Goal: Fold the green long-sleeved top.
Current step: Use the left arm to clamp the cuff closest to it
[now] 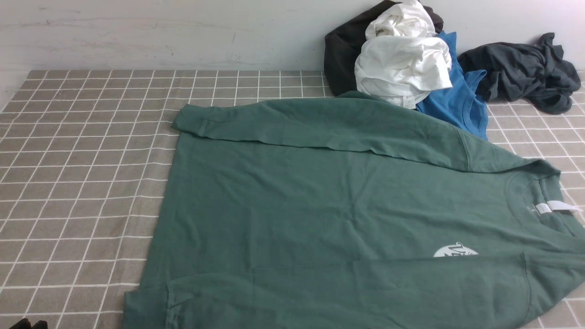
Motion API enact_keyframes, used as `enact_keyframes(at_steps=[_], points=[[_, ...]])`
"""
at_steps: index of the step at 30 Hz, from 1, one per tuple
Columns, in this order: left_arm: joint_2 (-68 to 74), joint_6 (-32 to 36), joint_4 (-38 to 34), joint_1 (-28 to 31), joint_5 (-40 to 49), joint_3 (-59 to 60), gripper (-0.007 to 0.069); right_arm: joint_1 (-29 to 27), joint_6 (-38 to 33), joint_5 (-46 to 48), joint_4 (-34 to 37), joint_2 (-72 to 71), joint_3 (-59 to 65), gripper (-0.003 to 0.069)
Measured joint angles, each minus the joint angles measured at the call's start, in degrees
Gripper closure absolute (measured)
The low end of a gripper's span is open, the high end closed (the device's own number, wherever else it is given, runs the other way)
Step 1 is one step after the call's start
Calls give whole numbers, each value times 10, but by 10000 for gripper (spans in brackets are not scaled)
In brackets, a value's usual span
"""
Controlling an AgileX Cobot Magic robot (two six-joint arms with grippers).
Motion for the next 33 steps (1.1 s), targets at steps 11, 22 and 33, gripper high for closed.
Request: enact_keyframes(at_steps=[11, 22, 33], points=[[0, 0, 0, 0, 0, 0, 526, 0, 0, 0, 0, 0, 0, 673], [0, 0, 0, 0, -1, 0, 526, 0, 0, 0, 0, 0, 0, 673], [0, 0, 0, 0, -72, 1, 526, 0, 0, -33, -10, 0, 2, 673]])
